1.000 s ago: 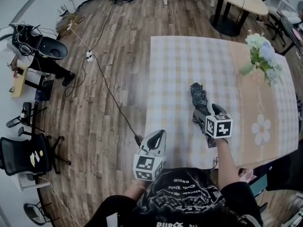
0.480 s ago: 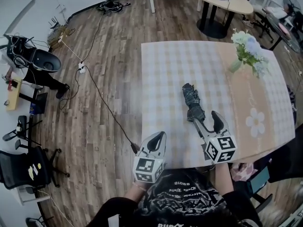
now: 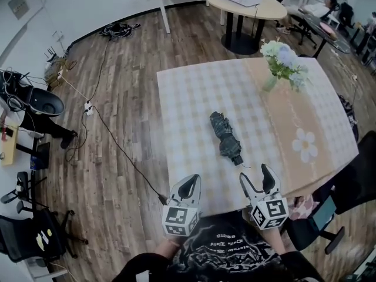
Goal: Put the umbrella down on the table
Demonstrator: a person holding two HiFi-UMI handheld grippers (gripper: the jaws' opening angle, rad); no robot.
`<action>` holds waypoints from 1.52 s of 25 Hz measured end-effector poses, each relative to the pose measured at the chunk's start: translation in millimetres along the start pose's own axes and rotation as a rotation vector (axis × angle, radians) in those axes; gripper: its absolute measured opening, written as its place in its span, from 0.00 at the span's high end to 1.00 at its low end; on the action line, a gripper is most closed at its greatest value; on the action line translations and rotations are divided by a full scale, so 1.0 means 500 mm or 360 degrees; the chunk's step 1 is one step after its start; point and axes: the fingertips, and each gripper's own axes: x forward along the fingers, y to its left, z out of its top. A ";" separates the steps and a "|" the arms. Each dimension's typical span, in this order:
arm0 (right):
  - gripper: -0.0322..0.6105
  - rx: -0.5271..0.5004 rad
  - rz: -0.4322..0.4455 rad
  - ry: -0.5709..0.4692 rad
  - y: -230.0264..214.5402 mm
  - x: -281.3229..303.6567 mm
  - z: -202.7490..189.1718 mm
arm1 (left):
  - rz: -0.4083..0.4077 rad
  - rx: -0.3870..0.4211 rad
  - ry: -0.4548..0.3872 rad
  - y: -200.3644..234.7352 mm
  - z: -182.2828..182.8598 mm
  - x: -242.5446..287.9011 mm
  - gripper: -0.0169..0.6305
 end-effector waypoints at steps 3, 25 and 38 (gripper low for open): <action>0.43 0.0034 -0.0056 0.0021 0.007 -0.030 -0.046 | -0.0029 0.0021 -0.0009 -0.009 0.000 -0.005 0.95; 0.92 -0.0132 -0.0059 0.0058 0.024 -0.031 -0.043 | -0.0014 0.0070 0.0006 -0.011 -0.031 -0.024 0.95; 0.94 -0.0035 -0.0121 0.0025 -0.005 -0.020 -0.008 | 0.0025 0.0052 0.0044 -0.003 -0.052 -0.020 0.95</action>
